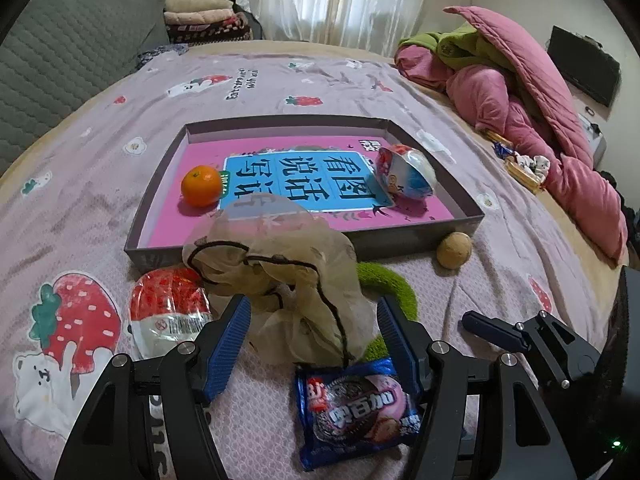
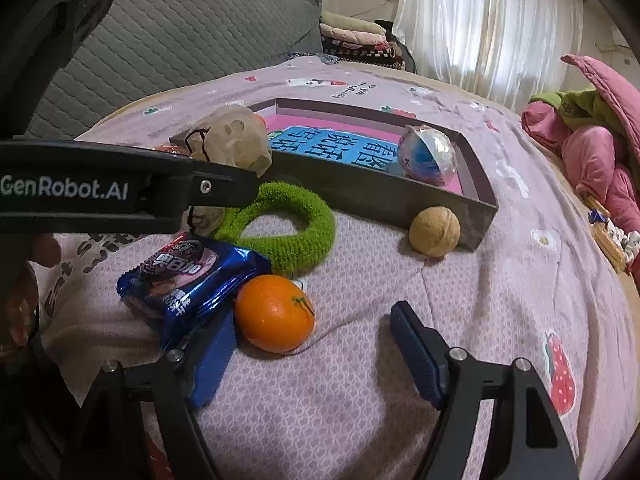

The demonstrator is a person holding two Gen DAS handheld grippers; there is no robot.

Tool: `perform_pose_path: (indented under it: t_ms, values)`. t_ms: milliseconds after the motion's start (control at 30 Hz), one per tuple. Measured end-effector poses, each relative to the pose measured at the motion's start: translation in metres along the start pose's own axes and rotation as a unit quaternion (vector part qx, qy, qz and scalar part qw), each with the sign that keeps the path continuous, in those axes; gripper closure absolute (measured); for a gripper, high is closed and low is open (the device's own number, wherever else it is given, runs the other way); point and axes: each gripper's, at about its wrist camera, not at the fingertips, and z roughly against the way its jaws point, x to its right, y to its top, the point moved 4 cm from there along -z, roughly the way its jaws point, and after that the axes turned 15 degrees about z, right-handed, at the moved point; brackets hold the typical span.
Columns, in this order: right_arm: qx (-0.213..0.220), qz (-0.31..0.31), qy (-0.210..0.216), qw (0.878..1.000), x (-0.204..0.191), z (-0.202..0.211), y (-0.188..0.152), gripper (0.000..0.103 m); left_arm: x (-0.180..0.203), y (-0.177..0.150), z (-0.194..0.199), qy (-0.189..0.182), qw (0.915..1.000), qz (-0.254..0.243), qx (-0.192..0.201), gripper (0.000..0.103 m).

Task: Organize objects
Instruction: 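Grasp the beige mesh bag with the left tool while the right tool grasps the orange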

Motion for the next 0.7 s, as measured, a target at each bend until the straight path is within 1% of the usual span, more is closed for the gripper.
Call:
perform_pose_path:
  t_ms: [67,200,300,433,500,567,633,667,700]
  values:
    - [0.003,-0.002,0.009,1.0,-0.001,-0.001,0.001,0.039,-0.003,0.002,-0.002,0.0,1.0,0.004,-0.002,0.036]
    - [-0.001,0.003,0.017,1.0,-0.002,-0.006,0.002,0.044,-0.005,0.003,-0.008,0.007,0.9999,0.005,-0.006,0.036]
    - [-0.001,0.006,0.023,1.0,-0.004,-0.007,0.004,0.051,-0.006,0.004,-0.01,0.006,0.9999,0.007,-0.008,0.036]
    - [0.004,0.0,0.036,0.999,-0.005,-0.007,0.005,0.068,-0.005,0.005,-0.011,0.002,0.9999,0.009,-0.007,0.036]
    - [0.005,-0.005,0.04,0.999,-0.003,-0.006,0.005,0.069,-0.005,0.005,-0.012,0.003,0.9999,0.009,-0.007,0.036]
    - [0.007,-0.011,0.045,0.999,-0.002,-0.005,0.004,0.069,-0.006,0.004,-0.012,0.001,0.9999,0.01,-0.009,0.044]
    - [0.008,-0.016,0.049,0.999,-0.001,-0.005,0.003,0.069,-0.007,0.005,-0.011,-0.001,0.9999,0.013,-0.007,0.057]
    - [0.009,-0.017,0.049,0.999,-0.001,-0.004,0.003,0.069,-0.007,0.005,-0.011,-0.004,0.9999,0.012,-0.008,0.061]
    - [0.009,-0.019,0.051,0.998,0.0,-0.004,0.003,0.07,-0.007,0.006,-0.011,-0.006,0.9999,0.012,-0.008,0.068]
